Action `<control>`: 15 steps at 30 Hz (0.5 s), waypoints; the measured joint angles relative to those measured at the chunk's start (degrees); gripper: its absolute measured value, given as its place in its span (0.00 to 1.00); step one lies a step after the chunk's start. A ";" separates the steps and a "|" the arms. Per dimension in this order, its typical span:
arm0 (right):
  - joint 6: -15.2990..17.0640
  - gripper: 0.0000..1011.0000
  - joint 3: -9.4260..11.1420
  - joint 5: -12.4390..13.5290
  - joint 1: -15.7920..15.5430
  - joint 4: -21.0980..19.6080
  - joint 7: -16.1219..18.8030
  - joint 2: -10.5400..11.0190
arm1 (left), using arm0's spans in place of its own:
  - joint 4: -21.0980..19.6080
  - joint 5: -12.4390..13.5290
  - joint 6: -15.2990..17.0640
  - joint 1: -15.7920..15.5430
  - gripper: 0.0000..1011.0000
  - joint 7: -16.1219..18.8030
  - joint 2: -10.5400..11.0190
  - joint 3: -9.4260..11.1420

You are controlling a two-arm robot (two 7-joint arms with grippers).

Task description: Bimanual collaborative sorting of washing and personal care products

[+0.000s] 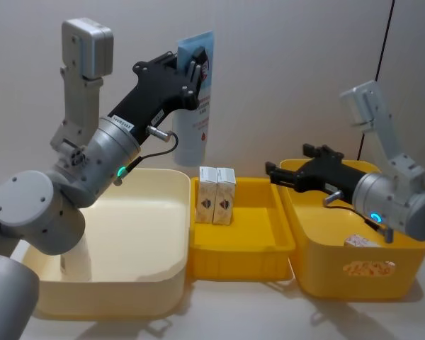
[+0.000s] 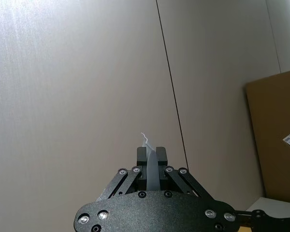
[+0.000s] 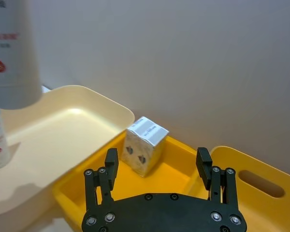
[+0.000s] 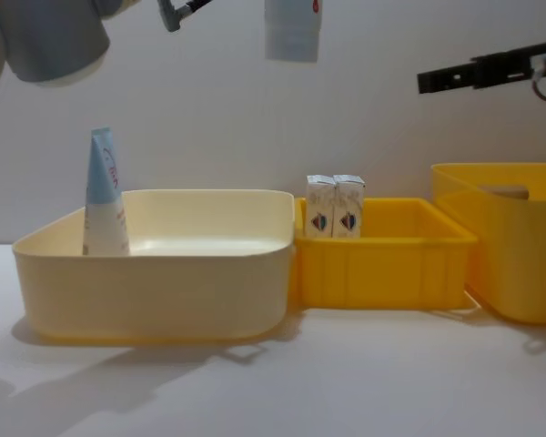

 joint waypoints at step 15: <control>3.39 0.99 -1.42 5.82 2.25 0.56 8.27 -1.10 | 1.76 -0.28 -0.84 -0.22 0.11 -0.29 -1.10 -0.21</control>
